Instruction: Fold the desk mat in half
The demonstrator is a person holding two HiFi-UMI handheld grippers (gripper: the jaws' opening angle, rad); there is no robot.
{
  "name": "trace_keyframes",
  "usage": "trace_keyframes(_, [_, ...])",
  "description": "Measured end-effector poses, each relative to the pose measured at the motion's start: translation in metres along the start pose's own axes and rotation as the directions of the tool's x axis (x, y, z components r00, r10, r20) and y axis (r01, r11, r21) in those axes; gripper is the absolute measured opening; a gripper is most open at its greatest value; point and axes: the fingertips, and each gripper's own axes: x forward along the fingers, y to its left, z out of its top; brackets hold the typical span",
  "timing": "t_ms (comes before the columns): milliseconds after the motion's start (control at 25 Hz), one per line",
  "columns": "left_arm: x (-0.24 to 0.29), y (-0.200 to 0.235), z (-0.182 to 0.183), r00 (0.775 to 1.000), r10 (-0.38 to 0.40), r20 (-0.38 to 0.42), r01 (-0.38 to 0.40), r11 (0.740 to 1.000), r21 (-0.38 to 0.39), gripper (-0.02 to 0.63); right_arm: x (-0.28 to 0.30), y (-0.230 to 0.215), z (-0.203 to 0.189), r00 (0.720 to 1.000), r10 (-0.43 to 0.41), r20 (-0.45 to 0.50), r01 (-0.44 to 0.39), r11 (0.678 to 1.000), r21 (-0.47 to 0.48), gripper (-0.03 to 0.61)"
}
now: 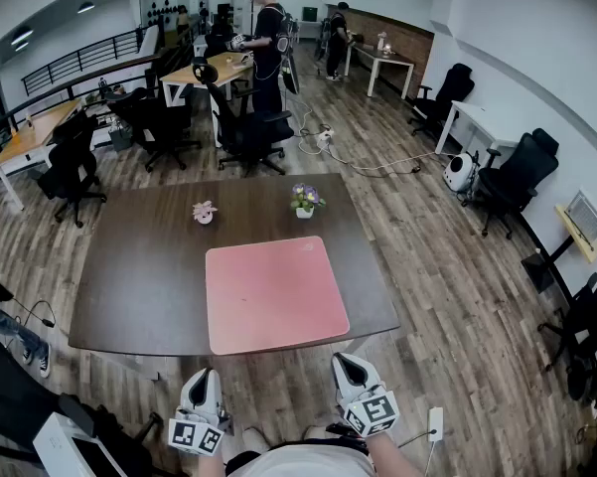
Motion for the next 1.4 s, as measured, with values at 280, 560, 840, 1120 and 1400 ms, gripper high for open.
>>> trace_keyframes(280, [0.002,0.005,0.000,1.000,0.002,-0.003,-0.002,1.000,-0.007,0.003,0.008,0.002,0.000,1.000,0.003,-0.004,-0.002,1.000,0.009,0.000])
trace_keyframes(560, [0.002,0.011,0.002,1.000,0.011,-0.001,-0.011,1.000,-0.009,0.003,0.014,0.002,0.004,1.000,0.002,0.027,-0.003,1.000,0.025,0.002])
trace_keyframes(840, [-0.001,0.018,0.000,1.000,0.022,-0.003,-0.022,1.000,-0.014,0.003,0.017,0.004,0.001,1.000,0.002,0.024,-0.003,0.999,0.042,0.002])
trace_keyframes(1120, [0.002,0.035,0.003,1.000,0.018,0.002,-0.018,0.999,-0.031,0.002,0.025,0.008,-0.001,1.000,-0.024,-0.011,0.025,0.999,0.038,0.002])
trace_keyframes(1400, [0.009,0.060,0.012,0.999,-0.034,0.001,0.034,0.998,-0.047,0.003,0.033,0.023,-0.003,0.996,-0.084,-0.036,0.085,0.996,0.022,0.002])
